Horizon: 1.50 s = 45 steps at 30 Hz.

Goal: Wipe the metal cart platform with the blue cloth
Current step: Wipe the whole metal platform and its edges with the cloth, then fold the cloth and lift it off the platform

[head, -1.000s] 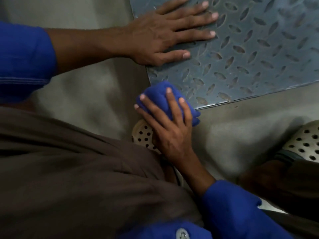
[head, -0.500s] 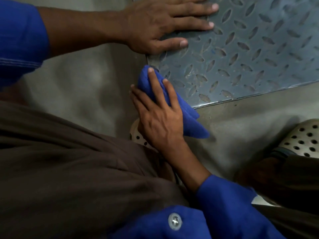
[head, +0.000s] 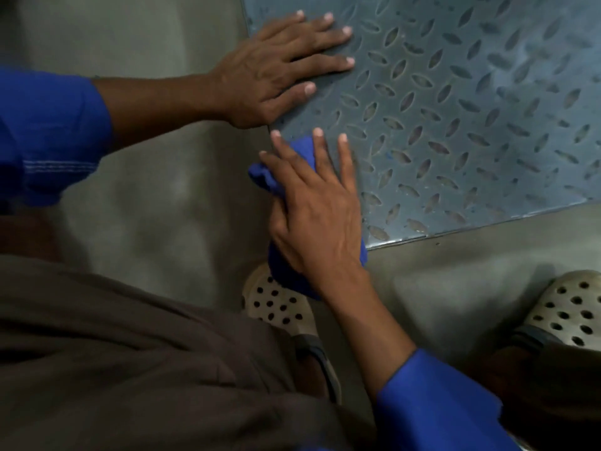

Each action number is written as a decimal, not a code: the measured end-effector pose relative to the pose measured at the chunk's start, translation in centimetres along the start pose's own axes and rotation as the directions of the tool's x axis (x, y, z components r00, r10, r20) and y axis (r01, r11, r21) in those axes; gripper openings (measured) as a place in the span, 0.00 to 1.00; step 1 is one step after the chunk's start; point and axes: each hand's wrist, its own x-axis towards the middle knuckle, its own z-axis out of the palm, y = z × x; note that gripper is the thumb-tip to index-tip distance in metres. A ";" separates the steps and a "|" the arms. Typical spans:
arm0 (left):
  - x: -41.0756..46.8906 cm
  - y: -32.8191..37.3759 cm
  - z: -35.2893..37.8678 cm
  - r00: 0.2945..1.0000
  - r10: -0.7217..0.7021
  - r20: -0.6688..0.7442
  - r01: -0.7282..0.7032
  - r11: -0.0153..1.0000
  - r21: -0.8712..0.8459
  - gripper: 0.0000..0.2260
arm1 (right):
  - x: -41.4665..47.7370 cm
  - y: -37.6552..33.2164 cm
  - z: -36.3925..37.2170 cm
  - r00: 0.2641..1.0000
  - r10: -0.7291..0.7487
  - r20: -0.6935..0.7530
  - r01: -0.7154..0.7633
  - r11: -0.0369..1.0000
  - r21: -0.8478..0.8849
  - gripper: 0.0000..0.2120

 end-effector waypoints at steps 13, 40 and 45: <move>-2.0 -5.8 1.1 0.886 -0.448 -0.117 0.438 0.893 -0.105 0.23 | 16.0 5.3 -1.2 0.997 0.068 -0.036 -0.071 0.991 -0.111 0.25; 10.3 -5.7 -2.9 0.566 -0.772 0.290 0.496 0.037 -0.868 0.13 | 10.8 8.7 -5.9 0.825 0.566 0.009 -0.566 0.824 0.020 0.44; 10.0 -4.5 -2.8 0.641 -0.670 0.373 0.449 -0.067 -0.891 0.09 | 11.1 9.9 -6.0 0.815 0.579 0.034 -0.580 0.813 0.053 0.42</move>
